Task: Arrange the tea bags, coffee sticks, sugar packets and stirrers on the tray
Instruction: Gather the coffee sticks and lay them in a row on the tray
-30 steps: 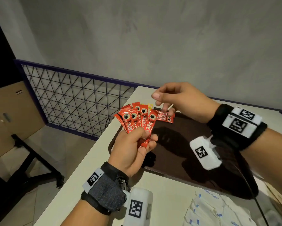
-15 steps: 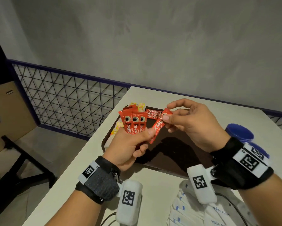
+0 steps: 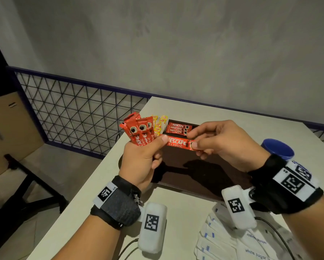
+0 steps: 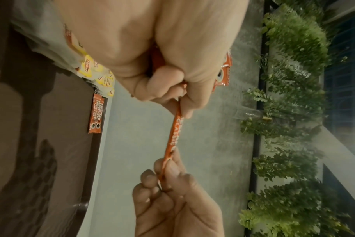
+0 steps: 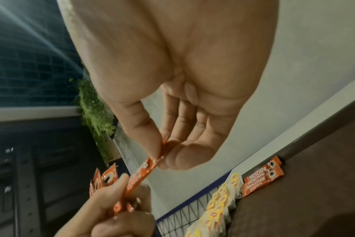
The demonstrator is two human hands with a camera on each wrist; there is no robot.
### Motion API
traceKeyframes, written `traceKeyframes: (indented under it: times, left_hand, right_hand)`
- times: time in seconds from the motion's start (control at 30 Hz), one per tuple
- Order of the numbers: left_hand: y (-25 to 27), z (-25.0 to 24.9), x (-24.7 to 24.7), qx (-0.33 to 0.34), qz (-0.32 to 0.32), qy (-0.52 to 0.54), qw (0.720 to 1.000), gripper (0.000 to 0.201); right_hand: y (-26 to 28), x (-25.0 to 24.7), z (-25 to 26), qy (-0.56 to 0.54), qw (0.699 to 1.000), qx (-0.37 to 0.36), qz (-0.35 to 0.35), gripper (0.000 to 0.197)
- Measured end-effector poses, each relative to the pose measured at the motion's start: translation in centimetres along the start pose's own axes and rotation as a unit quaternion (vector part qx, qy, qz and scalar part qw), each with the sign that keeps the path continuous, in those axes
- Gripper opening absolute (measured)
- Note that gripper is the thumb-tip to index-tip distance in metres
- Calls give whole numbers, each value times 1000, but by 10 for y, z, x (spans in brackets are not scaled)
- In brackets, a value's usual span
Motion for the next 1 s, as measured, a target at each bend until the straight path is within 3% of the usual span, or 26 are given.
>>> traceKeyframes:
  times: [0.13, 0.33, 0.53, 0.7, 1.0]
  left_hand:
    - [-2, 0, -9, -5, -25, 12, 1000, 17]
    - [-5, -3, -11, -7, -39, 36, 999, 11]
    - [-5, 25, -11, -106, -41, 79, 990, 43]
    - [-6, 33, -12, -152, -37, 113, 981, 39]
    - [-6, 32, -12, -155, -35, 122, 980, 38]
  right_hand:
    - [-5, 0, -6, 78, 997, 9, -6, 13]
    - [-32, -14, -13, 11, 999, 20, -32, 13]
    - [-86, -36, -45, 66, 994, 54, -66, 8]
    - [-125, -46, -71, 138, 984, 88, -67, 7]
    - [-161, -25, -79, 240, 966, 95, -31, 3]
Point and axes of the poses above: each hand's wrist, its own y-axis away from the middle knuckle, its own x-axis out of the palm, z = x × y, the point moved 10 cm from there along -y, towards the middle knuckle, and after that the axes turned 1 degree about -z, right-handed, at the moved point
